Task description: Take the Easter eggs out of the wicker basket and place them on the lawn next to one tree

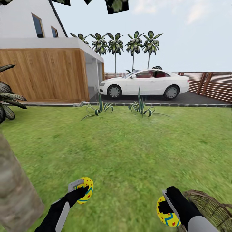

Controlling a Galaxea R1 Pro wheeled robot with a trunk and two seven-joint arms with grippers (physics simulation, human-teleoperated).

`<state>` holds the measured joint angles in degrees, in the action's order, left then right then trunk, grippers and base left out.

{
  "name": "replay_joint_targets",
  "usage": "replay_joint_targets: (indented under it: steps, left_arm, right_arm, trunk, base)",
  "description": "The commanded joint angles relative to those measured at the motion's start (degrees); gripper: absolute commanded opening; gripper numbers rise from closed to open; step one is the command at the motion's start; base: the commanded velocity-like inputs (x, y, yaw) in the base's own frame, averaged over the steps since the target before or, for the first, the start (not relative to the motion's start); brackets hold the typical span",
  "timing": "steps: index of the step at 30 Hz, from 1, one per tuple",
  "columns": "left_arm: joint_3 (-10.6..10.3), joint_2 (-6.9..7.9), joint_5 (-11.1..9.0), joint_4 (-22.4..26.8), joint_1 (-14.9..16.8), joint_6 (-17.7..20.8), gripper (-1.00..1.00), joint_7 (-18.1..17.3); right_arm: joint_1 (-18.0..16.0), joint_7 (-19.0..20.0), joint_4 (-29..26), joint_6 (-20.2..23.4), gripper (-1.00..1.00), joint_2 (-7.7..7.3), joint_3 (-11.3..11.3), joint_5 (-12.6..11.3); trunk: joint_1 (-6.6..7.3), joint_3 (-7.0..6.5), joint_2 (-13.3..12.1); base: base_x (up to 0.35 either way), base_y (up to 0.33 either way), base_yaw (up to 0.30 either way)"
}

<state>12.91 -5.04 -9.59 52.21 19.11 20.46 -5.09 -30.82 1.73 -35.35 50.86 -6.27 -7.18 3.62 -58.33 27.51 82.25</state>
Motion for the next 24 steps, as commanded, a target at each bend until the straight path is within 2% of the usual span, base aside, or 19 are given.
replay_joint_targets:
  steps: [1,11,18,24]
  left_arm:
    - [0.28,-0.1,-0.3,0.08,0.03,0.45,-1.0,-0.27]
    - [0.28,-0.15,-0.29,0.08,0.03,0.4,-1.0,-0.29]
    - [0.22,-0.12,-0.28,0.17,0.03,0.5,-1.0,-0.28]
    - [0.11,0.51,-0.17,1.63,-0.03,1.38,-1.0,-0.27]
  right_arm:
    - [-0.03,0.2,-0.07,0.26,-1.0,-0.06,-0.29,0.34]
    - [-0.03,0.15,-0.07,0.27,-1.0,-0.1,-0.26,0.34]
    - [-0.03,0.02,-0.07,0.35,-1.0,0.01,-0.29,0.34]
    - [-0.03,0.05,-0.07,0.55,-1.0,-0.14,-0.21,0.34]
  trunk:
    - [0.26,-0.12,-0.38]
    - [2.46,-1.92,-4.39]
    - [4.0,-3.17,-7.19]
    - [5.32,-4.25,-9.6]
  base:
    - [-0.343,0.0,0.0]
    - [-0.319,0.0,0.005]
    - [-0.015,0.0,0.238]
    - [0.0,0.0,0.261]
